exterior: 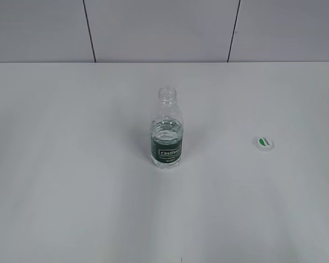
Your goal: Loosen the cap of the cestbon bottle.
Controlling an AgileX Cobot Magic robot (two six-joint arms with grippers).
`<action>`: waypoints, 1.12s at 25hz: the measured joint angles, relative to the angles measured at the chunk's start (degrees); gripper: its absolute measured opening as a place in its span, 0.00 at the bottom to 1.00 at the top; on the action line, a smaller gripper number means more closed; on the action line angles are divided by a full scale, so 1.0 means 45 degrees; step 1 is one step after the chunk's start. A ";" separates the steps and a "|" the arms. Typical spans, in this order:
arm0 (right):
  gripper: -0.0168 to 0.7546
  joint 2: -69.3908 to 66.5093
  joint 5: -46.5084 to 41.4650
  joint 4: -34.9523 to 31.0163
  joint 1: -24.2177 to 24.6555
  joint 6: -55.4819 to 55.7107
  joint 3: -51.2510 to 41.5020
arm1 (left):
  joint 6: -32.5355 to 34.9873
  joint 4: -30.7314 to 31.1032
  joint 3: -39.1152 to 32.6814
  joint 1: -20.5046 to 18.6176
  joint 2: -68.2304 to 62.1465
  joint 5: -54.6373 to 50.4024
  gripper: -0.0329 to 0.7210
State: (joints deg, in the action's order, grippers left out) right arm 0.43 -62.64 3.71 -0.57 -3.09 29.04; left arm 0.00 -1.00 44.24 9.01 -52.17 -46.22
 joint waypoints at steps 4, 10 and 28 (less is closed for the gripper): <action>0.51 0.0000 0.0000 0.0009 0.0000 0.0000 0.0000 | 0.0000 0.0079 -0.0692 0.0000 0.2024 -0.0787 0.70; 0.51 0.0000 0.0016 0.0009 0.0000 0.0000 0.0000 | 0.0000 0.0291 -0.0832 0.0000 0.4605 -0.2197 0.70; 0.51 0.0000 0.0013 0.0015 0.0000 0.0000 0.0000 | -0.0296 0.0321 -0.3108 0.0000 1.1669 -0.3299 0.70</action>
State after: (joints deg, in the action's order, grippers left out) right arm 0.43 -62.58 3.77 -0.57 -3.09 29.04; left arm -1.33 0.44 30.26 9.01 0.34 -61.07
